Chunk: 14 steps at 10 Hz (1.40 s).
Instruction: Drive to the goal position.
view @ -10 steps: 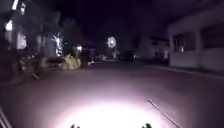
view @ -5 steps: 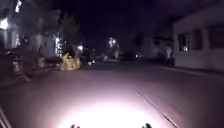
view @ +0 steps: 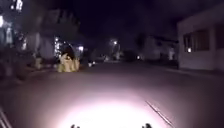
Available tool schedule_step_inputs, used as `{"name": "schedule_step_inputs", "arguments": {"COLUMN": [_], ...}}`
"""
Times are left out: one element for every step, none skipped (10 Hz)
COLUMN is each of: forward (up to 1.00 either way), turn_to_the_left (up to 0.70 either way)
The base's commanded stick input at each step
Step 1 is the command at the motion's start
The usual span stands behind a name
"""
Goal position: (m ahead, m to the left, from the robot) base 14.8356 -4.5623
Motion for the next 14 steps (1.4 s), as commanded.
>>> {"name": "schedule_step_inputs", "arguments": {"forward": [0.85,0.85,0.85,0.85,0.85,0.85,0.85,0.85,0.85,0.85,0.85,0.85,0.85,0.85], "turn_to_the_left": [0.00,0.00,0.00,0.00,0.00,0.00,0.00,0.00,0.00,0.00,0.00,0.00,0.00,0.00]}}
